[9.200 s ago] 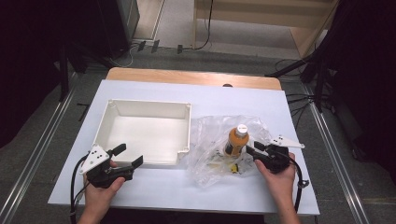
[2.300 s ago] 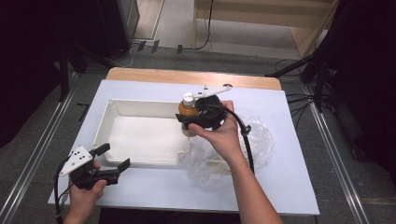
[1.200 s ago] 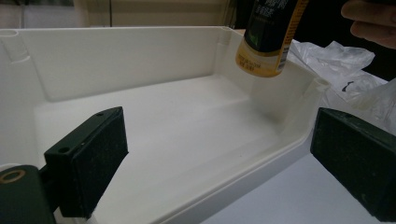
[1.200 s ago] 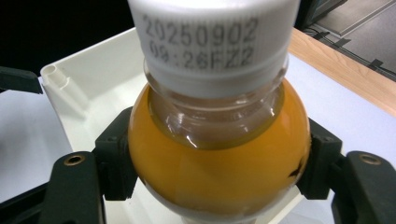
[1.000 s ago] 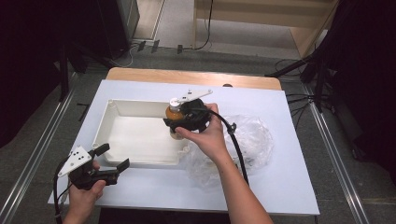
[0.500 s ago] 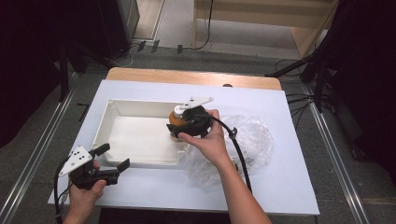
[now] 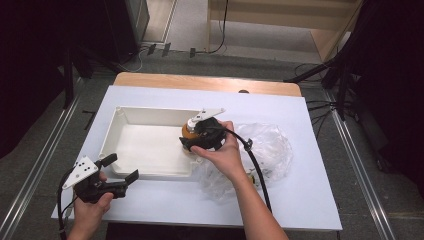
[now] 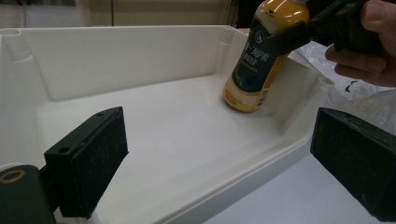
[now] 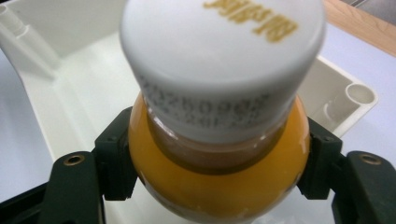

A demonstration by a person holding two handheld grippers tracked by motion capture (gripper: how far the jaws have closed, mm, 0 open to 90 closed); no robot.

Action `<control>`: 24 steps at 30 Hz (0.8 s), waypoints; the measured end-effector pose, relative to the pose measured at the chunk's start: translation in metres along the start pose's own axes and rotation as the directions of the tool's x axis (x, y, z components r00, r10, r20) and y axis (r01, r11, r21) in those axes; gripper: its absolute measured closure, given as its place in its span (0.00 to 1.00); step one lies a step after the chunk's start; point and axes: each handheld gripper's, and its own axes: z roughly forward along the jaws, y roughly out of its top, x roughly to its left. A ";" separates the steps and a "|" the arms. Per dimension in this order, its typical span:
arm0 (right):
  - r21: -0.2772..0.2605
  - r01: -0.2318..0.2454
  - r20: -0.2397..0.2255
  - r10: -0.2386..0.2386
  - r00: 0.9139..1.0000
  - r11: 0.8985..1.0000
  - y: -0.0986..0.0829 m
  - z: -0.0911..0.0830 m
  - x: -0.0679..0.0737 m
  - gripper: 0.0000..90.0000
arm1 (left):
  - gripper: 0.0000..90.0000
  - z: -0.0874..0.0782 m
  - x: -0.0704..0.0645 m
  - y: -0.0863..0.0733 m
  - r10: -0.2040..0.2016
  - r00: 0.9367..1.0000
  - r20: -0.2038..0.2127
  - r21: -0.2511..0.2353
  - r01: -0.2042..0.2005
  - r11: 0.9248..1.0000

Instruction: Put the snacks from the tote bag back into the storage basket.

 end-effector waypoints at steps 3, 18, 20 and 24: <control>0.013 0.006 0.003 -0.006 1.000 1.000 -0.001 0.003 0.000 0.34 | 0.05 0.000 0.000 0.000 -0.002 1.000 -0.001 -0.003 0.002 1.000; -0.021 -0.013 -0.019 0.012 1.000 1.000 0.000 -0.001 -0.002 0.31 | 0.05 0.000 -0.001 0.000 0.003 1.000 0.000 0.000 -0.003 1.000; -0.039 -0.022 -0.020 0.021 1.000 0.999 0.002 -0.006 -0.002 0.29 | 0.05 0.000 -0.001 0.000 0.005 1.000 0.000 0.002 -0.005 1.000; -0.056 -0.049 -0.030 0.047 0.998 0.997 0.004 -0.014 -0.007 0.22 | 0.05 0.000 -0.001 0.000 0.005 1.000 0.000 0.000 -0.005 1.000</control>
